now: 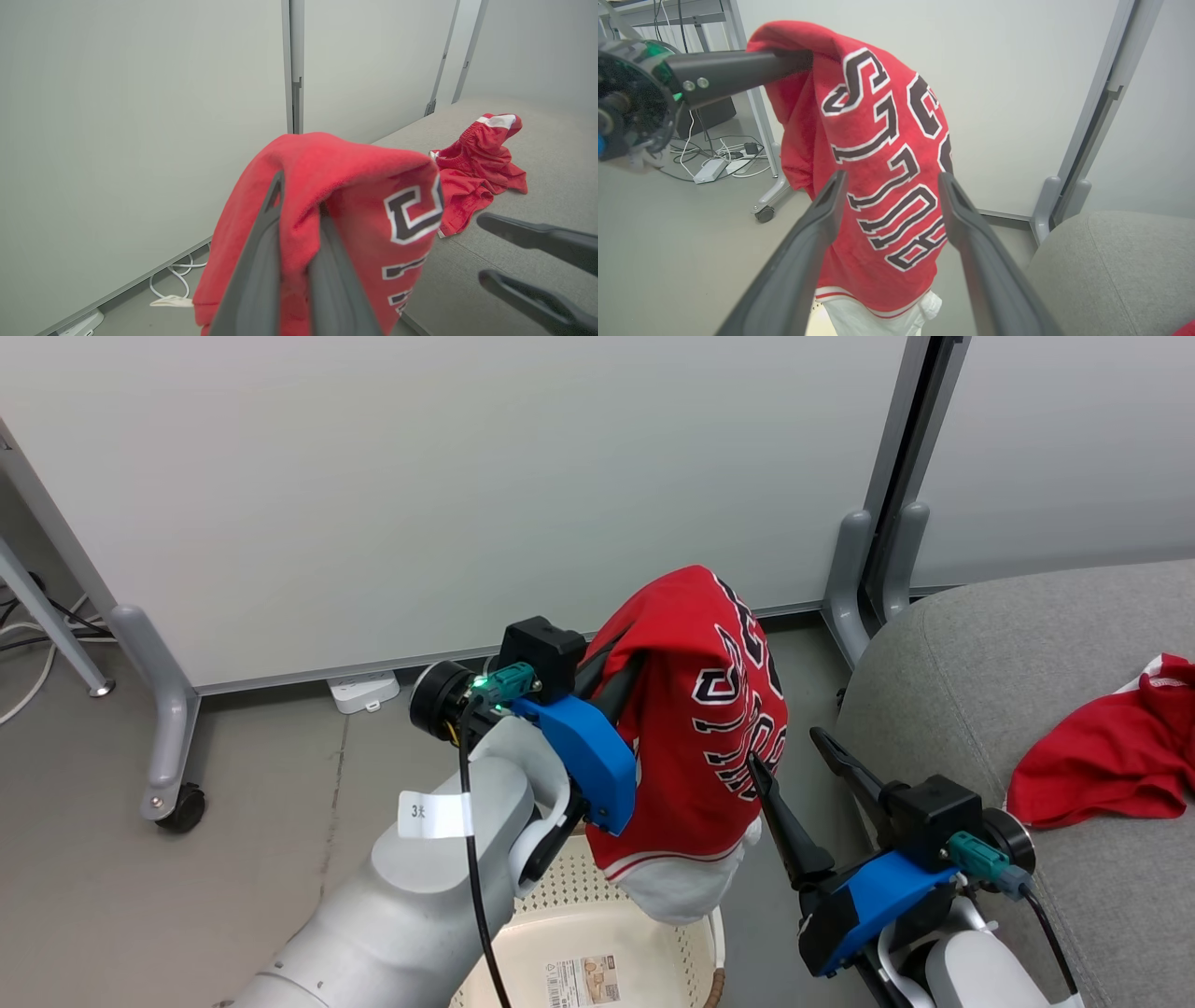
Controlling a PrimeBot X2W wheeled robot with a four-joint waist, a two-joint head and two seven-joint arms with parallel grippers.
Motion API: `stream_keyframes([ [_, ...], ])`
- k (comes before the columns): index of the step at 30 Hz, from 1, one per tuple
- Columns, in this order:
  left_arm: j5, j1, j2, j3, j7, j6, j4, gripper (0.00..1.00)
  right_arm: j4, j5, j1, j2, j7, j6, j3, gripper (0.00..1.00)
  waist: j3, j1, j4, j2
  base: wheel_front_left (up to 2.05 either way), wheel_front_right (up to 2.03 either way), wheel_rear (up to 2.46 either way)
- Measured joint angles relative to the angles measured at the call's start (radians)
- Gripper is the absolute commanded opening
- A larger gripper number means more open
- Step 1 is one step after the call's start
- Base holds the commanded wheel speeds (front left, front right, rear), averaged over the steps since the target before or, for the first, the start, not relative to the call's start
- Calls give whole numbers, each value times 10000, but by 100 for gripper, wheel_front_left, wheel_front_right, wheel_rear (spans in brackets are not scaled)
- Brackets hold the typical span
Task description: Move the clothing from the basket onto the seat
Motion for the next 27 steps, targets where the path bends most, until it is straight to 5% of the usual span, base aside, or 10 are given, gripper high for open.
stream_keyframes([
  [12,-663,-58,2,-763,-165,167,54,0,403,207,-397,33,92,0,370,100,79,1,22,0,0,0,0],
  [27,-1386,-257,6,-1732,-322,224,-422,0,3551,337,-2343,52,-391,0,899,100,116,1,260,0,0,0,0],
])
